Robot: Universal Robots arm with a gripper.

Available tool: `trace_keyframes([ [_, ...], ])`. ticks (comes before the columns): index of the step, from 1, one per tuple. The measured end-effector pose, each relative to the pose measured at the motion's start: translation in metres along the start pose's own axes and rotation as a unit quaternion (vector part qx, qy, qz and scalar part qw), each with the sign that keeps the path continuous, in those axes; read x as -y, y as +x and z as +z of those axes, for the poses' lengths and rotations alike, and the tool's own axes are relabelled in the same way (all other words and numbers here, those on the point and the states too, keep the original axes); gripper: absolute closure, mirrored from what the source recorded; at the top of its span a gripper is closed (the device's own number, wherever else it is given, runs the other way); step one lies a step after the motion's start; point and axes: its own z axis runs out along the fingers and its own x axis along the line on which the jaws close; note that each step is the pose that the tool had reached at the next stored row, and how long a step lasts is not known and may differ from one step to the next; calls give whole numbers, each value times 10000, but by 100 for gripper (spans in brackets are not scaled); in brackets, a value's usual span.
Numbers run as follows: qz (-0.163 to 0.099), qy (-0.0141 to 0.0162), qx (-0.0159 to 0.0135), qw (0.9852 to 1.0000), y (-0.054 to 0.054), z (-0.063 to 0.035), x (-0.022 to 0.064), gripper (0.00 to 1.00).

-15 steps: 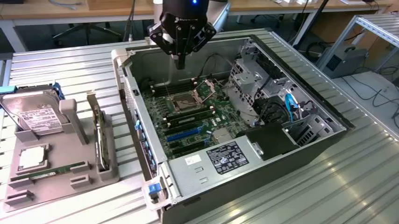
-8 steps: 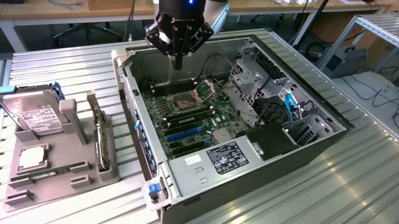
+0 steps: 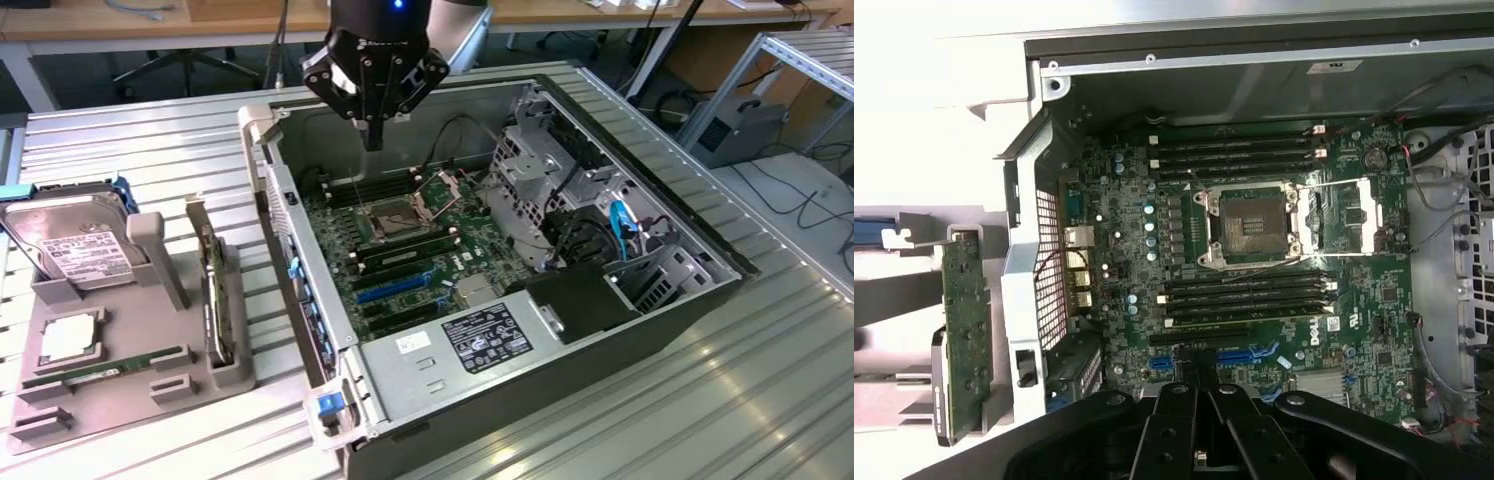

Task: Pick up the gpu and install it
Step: 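Reach for the gpu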

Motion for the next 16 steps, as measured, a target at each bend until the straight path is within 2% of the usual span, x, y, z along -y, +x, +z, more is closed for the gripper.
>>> trace_keyframes([
  [16,0,0,0,10000,108,-3,8,89],
])
